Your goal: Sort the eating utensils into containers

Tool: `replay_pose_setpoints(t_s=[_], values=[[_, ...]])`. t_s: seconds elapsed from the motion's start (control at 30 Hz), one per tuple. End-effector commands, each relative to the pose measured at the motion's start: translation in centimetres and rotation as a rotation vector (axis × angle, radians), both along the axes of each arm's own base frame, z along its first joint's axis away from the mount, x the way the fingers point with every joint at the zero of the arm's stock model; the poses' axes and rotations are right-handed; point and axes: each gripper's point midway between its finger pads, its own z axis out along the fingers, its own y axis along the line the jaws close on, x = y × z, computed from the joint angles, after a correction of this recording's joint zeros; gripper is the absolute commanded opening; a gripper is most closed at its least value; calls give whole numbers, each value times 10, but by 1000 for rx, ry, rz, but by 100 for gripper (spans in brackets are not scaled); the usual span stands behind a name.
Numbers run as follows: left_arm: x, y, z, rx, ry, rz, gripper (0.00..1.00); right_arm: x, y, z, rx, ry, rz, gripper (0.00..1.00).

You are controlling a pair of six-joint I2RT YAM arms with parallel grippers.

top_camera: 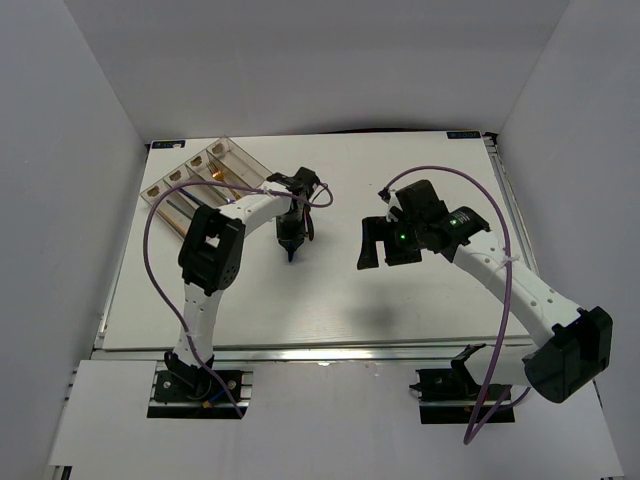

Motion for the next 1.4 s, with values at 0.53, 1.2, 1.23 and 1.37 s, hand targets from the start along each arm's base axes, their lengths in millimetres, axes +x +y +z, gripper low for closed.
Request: replay_pose_setpoints(t_s=[0.53, 1.2, 1.23, 1.37], values=[[6, -10, 41, -105, -107, 11, 0, 6, 5, 18, 46, -54, -2, 89], [-1, -23, 27, -182, -109, 89, 53, 23, 14, 11, 43, -53, -22, 89], [-1, -20, 34, -169, -115, 97, 58, 25, 14, 10, 35, -52, -26, 89], [4, -16, 71, -185, -193, 109, 66, 35, 20, 6, 32, -41, -47, 89]])
